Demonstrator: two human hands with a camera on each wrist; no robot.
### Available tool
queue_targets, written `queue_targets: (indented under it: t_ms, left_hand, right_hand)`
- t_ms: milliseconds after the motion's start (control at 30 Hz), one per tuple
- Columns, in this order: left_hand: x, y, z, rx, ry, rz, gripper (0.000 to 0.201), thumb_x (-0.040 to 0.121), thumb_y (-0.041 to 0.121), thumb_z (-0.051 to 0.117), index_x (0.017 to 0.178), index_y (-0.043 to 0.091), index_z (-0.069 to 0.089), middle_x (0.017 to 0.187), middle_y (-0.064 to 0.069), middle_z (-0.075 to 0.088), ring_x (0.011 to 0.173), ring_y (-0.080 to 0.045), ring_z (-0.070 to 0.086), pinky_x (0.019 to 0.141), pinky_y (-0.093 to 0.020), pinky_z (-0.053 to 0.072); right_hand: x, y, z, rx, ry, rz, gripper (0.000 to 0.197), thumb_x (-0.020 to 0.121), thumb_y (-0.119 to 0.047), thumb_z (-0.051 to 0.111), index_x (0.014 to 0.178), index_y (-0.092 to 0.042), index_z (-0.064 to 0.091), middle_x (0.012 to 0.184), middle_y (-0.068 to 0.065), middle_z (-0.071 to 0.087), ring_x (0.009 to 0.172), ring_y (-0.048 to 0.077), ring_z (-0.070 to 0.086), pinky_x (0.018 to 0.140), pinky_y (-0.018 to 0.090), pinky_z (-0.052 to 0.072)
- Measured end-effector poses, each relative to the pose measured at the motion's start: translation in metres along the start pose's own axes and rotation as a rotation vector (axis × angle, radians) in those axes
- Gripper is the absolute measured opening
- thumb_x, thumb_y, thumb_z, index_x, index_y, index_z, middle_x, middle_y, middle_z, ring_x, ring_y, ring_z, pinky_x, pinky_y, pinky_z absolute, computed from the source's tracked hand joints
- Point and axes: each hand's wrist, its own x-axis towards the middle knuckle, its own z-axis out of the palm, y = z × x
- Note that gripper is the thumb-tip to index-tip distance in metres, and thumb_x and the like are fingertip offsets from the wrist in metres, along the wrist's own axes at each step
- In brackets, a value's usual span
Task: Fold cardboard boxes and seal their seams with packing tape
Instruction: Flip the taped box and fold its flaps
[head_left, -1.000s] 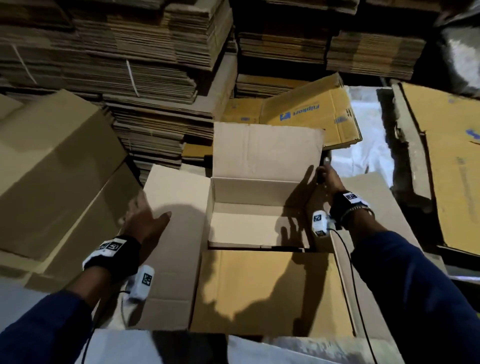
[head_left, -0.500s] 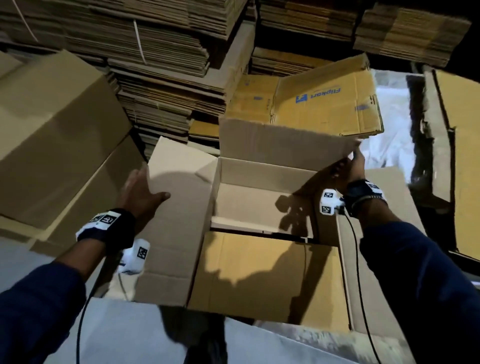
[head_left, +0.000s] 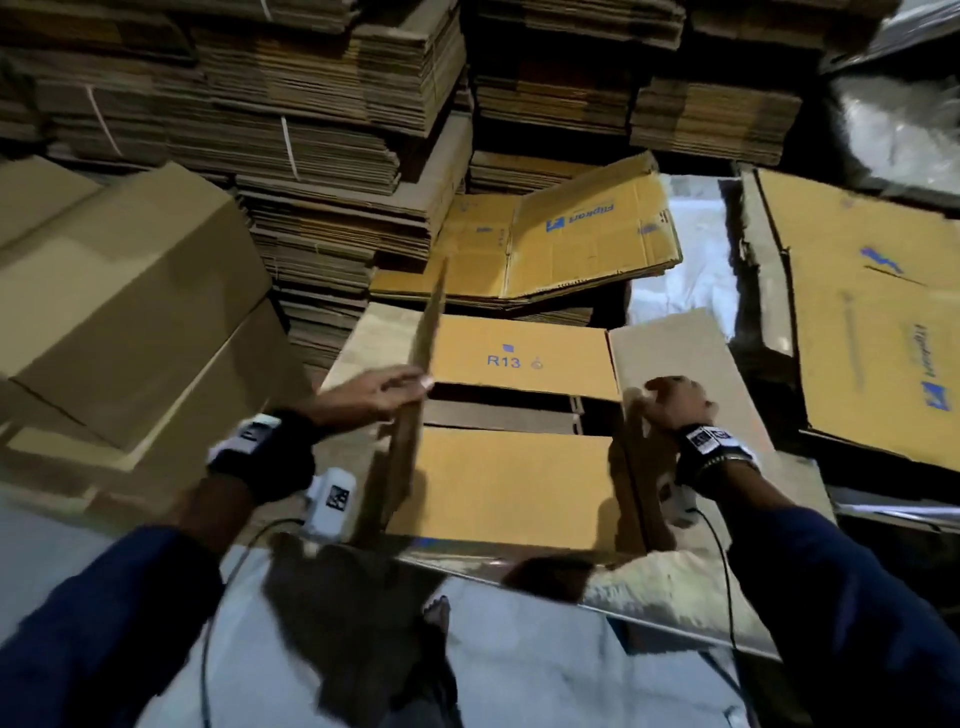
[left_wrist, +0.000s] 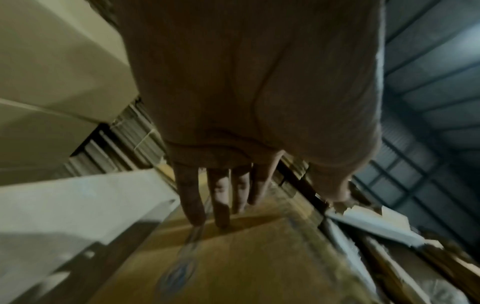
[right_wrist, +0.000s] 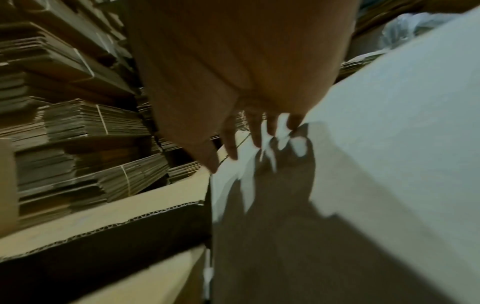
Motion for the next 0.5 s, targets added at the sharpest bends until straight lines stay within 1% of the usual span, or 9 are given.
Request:
queue_targets:
  t_ms: [33, 100, 133, 167, 233, 333, 400, 467, 500]
  left_hand:
    - [0.001, -0.005, 0.026, 0.04, -0.022, 0.005, 0.045, 0.103, 0.056, 0.053, 0.14, 0.032, 0.058, 0.136, 0.01, 0.06, 0.118, -0.004, 0.059, 0.098, -0.02, 0.048]
    - [0.009, -0.032, 0.071, 0.198, 0.0, -0.005, 0.075, 0.09, 0.079, 0.053, 0.139, 0.023, 0.062, 0.142, -0.002, 0.063, 0.125, -0.018, 0.061, 0.112, -0.034, 0.045]
    - [0.013, -0.049, 0.088, 0.325, -0.011, -0.028, 0.096, 0.078, 0.088, 0.054, 0.146, 0.02, 0.057, 0.154, -0.008, 0.054, 0.137, -0.023, 0.053, 0.117, -0.038, 0.038]
    - [0.016, -0.065, 0.103, 0.457, -0.019, -0.08, 0.106, 0.074, 0.086, 0.055, 0.157, 0.022, 0.045, 0.167, -0.007, 0.036, 0.15, -0.024, 0.039, 0.122, -0.039, 0.03]
    - [0.018, -0.094, 0.125, 0.61, 0.091, -0.127, 0.095, 0.084, 0.073, 0.061, 0.164, 0.036, 0.025, 0.175, 0.002, 0.008, 0.161, -0.022, 0.013, 0.126, -0.044, 0.021]
    - [0.01, -0.107, 0.14, 0.511, 0.245, -0.105, 0.087, 0.086, 0.068, 0.066, 0.161, 0.045, 0.029, 0.175, -0.002, 0.003, 0.161, -0.032, 0.009, 0.127, -0.046, 0.021]
    - [0.01, -0.109, 0.138, 0.401, 0.297, -0.153, 0.092, 0.084, 0.064, 0.074, 0.162, 0.042, 0.031, 0.175, -0.01, 0.0, 0.159, -0.04, 0.011, 0.127, -0.048, 0.021]
    - [0.011, -0.11, 0.14, 0.304, 0.308, -0.21, 0.107, 0.082, 0.059, 0.08, 0.166, 0.037, 0.018, 0.174, -0.017, -0.001, 0.158, -0.042, 0.014, 0.126, -0.049, 0.025]
    - [0.012, -0.113, 0.143, 0.239, 0.315, -0.24, 0.12, 0.078, 0.061, 0.083, 0.167, 0.033, 0.007, 0.173, -0.02, 0.0, 0.158, -0.042, 0.015, 0.125, -0.05, 0.026]
  right_hand:
    - [-0.013, 0.014, 0.001, -0.013, 0.059, 0.093, 0.047, 0.091, -0.047, 0.066, 0.132, -0.024, 0.064, 0.141, 0.014, 0.054, 0.137, 0.035, 0.042, 0.107, 0.056, 0.035]
    - [-0.043, 0.038, 0.001, -0.004, 0.127, 0.25, 0.061, 0.088, -0.041, 0.073, 0.138, -0.014, 0.052, 0.145, 0.02, 0.044, 0.142, 0.037, 0.033, 0.109, 0.057, 0.032]
    - [-0.053, 0.05, 0.001, 0.02, 0.144, 0.312, 0.068, 0.087, -0.041, 0.076, 0.14, -0.01, 0.047, 0.145, 0.022, 0.043, 0.141, 0.039, 0.034, 0.109, 0.057, 0.032]
    - [-0.062, 0.06, -0.001, 0.052, 0.154, 0.369, 0.073, 0.086, -0.044, 0.077, 0.14, -0.007, 0.045, 0.145, 0.024, 0.043, 0.139, 0.041, 0.037, 0.109, 0.057, 0.033]
    - [-0.072, 0.075, -0.013, 0.118, 0.147, 0.42, 0.072, 0.087, -0.052, 0.071, 0.134, -0.002, 0.049, 0.141, 0.028, 0.048, 0.132, 0.046, 0.046, 0.107, 0.057, 0.036]
    - [-0.085, 0.081, -0.051, 0.261, 0.233, 0.339, 0.072, 0.089, -0.061, 0.055, 0.107, 0.007, 0.067, 0.114, 0.038, 0.064, 0.107, 0.052, 0.063, 0.09, 0.05, 0.049]
    - [-0.093, 0.07, -0.082, 0.426, 0.282, 0.302, 0.061, 0.101, -0.05, 0.055, 0.1, 0.008, 0.072, 0.101, 0.039, 0.067, 0.097, 0.051, 0.066, 0.083, 0.042, 0.053]
    - [-0.099, 0.047, -0.096, 0.712, 0.131, 0.242, 0.046, 0.105, -0.037, 0.057, 0.099, 0.007, 0.071, 0.084, 0.027, 0.067, 0.077, 0.036, 0.067, 0.068, 0.027, 0.055]
    - [-0.104, 0.034, -0.093, 0.789, 0.01, 0.244, 0.039, 0.105, -0.031, 0.059, 0.105, 0.006, 0.071, 0.084, 0.02, 0.068, 0.071, 0.029, 0.065, 0.065, 0.027, 0.054]
